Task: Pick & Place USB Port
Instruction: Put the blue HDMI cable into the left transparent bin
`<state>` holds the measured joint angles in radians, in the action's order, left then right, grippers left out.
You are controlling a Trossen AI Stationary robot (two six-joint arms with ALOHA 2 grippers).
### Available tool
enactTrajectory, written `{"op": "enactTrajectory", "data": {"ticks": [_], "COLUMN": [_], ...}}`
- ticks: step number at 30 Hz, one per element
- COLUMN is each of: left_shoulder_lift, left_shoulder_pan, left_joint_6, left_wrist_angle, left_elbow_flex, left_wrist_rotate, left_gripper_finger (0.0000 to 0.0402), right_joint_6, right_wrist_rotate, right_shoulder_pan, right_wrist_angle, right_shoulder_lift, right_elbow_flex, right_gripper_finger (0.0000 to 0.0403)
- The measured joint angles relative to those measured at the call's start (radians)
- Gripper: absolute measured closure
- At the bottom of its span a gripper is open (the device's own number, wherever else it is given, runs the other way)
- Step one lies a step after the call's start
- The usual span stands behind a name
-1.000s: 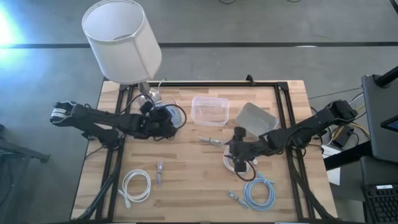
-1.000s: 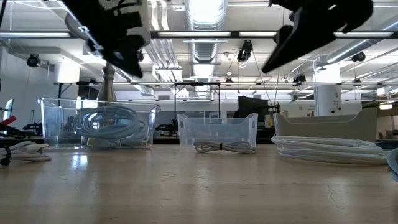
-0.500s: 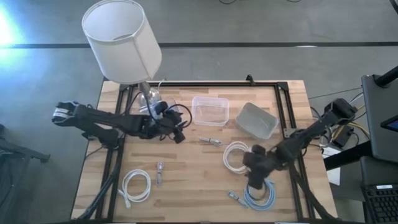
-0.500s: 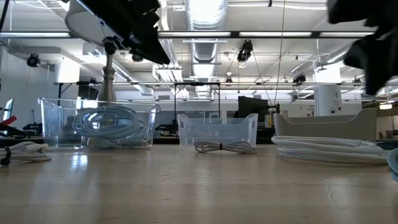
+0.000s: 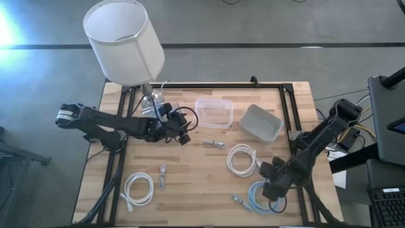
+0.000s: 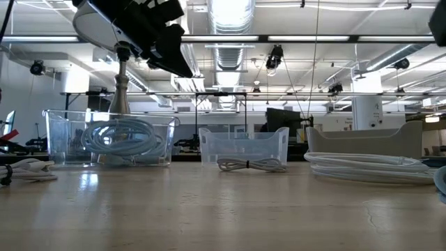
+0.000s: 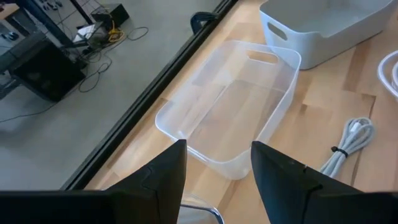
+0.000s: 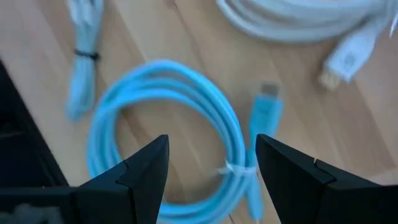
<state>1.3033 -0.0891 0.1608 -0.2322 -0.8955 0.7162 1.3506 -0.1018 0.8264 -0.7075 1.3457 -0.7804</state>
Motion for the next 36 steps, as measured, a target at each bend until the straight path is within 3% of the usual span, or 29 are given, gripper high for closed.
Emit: {"op": "enactTrajectory", "data": {"ticks": [14, 36], "left_shoulder_lift": [0.000, 0.000], "left_shoulder_pan": [0.002, 0.002], "left_joint_6": [0.004, 0.023], "left_wrist_angle": [0.002, 0.000], "left_elbow_flex": [0.000, 0.000], "left_wrist_rotate": [0.000, -0.001], "left_gripper_finger": [0.0219, 0.0223], "right_joint_6": [0.049, -0.044], "right_wrist_rotate": [0.077, 0.102], "right_shoulder_pan": [0.009, 0.009], "right_wrist_angle": [0.098, 0.142], "right_shoulder_lift": [0.000, -0.001], "right_elbow_flex": [0.164, 0.148], "right_gripper_finger": [0.0168, 0.0169]}}
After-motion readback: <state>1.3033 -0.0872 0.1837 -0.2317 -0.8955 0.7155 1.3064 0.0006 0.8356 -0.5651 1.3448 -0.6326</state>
